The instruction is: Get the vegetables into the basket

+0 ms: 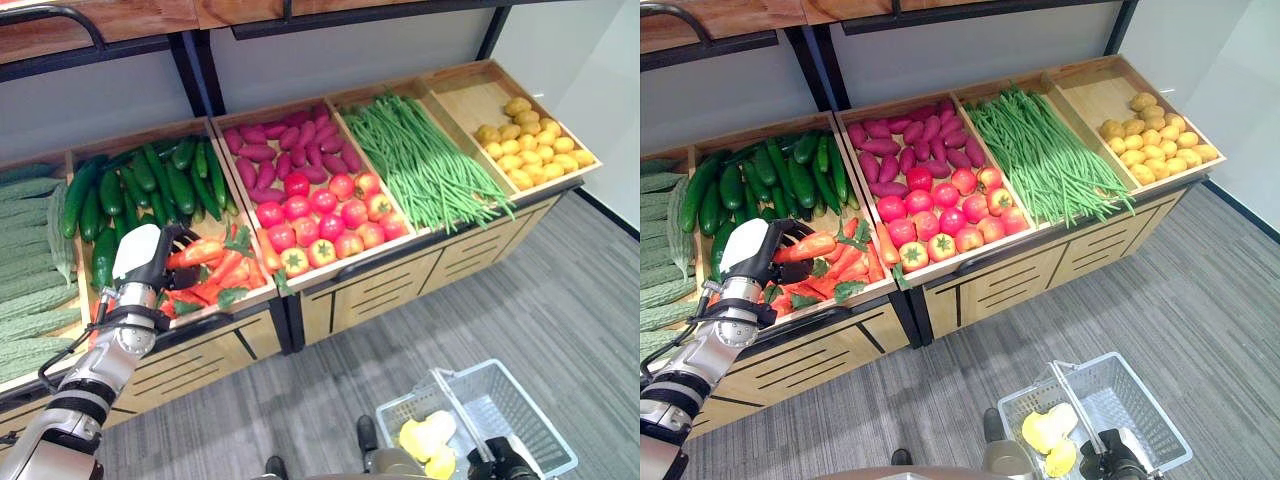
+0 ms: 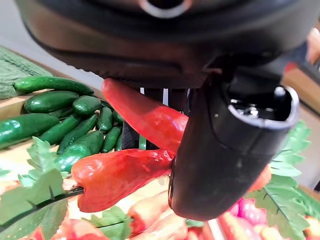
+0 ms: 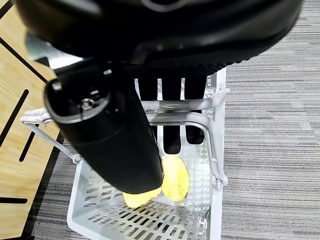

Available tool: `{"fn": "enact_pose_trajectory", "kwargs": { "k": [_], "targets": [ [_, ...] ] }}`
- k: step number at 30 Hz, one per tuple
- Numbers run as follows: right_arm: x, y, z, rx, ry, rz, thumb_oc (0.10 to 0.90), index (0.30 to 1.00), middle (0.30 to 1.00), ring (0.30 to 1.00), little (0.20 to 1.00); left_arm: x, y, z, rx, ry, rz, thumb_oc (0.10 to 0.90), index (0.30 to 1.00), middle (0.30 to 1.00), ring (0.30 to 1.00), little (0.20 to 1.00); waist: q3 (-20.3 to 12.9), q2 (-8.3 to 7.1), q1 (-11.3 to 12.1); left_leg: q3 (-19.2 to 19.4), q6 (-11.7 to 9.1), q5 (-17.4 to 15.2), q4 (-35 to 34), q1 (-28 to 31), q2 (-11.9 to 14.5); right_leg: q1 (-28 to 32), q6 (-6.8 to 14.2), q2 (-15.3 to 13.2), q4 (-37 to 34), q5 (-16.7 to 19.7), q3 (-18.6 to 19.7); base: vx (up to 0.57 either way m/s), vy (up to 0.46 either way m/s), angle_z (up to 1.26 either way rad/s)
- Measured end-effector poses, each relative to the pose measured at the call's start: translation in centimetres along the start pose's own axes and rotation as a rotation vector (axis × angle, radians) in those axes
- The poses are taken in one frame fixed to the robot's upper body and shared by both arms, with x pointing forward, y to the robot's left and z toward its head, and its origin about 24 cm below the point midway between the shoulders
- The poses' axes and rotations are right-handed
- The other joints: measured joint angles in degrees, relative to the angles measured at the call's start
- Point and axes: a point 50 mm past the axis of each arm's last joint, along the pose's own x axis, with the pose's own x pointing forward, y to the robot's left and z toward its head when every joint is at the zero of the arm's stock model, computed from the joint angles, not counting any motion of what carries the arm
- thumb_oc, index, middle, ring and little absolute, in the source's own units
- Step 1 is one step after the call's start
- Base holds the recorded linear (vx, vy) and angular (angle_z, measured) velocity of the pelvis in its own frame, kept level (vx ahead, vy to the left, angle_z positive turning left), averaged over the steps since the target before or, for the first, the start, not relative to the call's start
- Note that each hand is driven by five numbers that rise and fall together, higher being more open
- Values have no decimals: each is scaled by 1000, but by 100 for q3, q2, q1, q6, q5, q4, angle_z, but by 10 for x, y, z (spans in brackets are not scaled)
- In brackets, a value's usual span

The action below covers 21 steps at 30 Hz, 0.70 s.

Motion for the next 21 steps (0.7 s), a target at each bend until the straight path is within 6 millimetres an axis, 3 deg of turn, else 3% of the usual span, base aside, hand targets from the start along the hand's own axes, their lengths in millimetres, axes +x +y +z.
{"fn": "enact_pose_trajectory", "kwargs": {
  "k": [9,21],
  "targets": [
    [-2,5,-3,-2,8,10,400,300,300,300,300,0,-7,4,-159,62,78,400,300,300,300,300,-46,-70,-19,27,1,-14,0,11,-1,-5,14,6,0,-9,29,1,1,0],
    [-2,5,-4,-7,14,10,400,300,300,300,300,0,-3,2,-189,80,116,400,300,300,300,300,-57,-92,-11,181,4,-64,-1,96,-16,-1,29,15,-1,0,163,10,14,-6]
  ]
}}
